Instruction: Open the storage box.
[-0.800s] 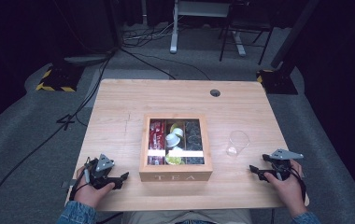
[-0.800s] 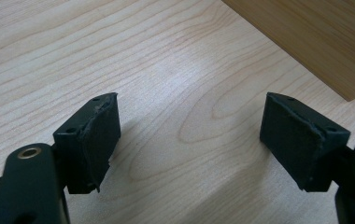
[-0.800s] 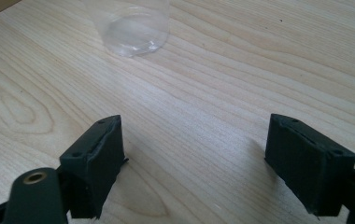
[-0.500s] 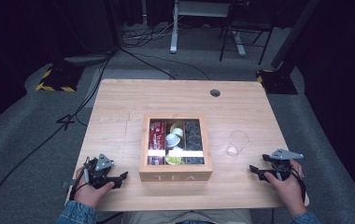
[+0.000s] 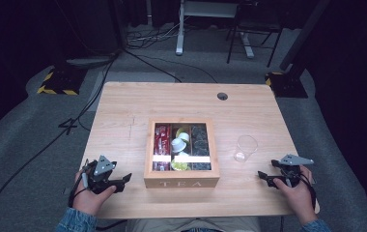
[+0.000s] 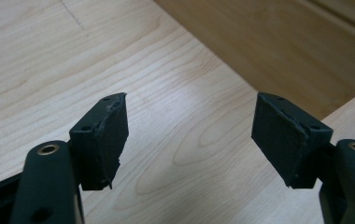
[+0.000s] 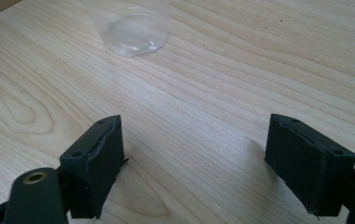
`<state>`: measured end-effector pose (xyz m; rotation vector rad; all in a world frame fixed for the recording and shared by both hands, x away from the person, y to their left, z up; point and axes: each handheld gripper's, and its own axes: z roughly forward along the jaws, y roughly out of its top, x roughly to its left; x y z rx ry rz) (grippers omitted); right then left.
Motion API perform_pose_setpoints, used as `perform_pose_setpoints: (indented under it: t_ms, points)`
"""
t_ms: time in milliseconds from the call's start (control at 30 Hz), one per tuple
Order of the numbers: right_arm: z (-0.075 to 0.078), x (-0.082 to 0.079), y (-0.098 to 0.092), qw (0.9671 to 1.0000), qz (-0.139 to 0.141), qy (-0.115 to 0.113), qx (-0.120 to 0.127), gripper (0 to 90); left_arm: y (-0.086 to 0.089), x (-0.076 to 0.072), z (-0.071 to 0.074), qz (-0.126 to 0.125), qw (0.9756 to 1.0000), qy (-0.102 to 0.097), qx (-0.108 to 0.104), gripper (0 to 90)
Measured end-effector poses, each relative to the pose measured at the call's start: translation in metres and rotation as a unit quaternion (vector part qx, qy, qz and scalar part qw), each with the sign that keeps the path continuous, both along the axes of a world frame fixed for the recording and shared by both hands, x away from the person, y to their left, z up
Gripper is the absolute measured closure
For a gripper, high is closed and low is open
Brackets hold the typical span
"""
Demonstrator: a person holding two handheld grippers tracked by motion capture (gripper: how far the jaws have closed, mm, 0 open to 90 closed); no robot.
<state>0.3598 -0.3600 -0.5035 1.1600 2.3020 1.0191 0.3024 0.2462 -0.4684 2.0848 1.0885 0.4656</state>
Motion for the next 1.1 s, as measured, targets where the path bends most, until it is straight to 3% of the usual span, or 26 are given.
perform_pose_setpoints:
  t_ms: [233, 300, 467, 733, 1100]
  points:
    - [0.0, 0.0, 0.0, 1.0, 0.0, 0.0, 0.0, 19.5, -0.009, -0.011, 0.017, -0.021, 0.9995, -0.021, -0.007, 28.5]
    - [0.0, 0.0, 0.0, 1.0, 0.0, 0.0, 0.0, 19.6, -0.014, -0.016, 0.023, -0.029, 0.999, -0.027, -0.018, 29.1]
    - [0.0, 0.0, 0.0, 1.0, 0.001, 0.0, 0.001, 19.5, -0.024, -0.024, 0.029, -0.048, 0.9981, -0.03, -0.025, 29.3]
    - [0.0, 0.0, 0.0, 1.0, 0.001, 0.0, 0.001, 19.5, -0.037, -0.028, 0.026, -0.073, 0.9962, -0.012, -0.046, 27.3]
    - [0.0, 0.0, 0.0, 1.0, 0.001, 0.0, 0.001, 19.6, -0.049, -0.025, 0.01, -0.086, 0.9953, -0.001, -0.046, 29.3]
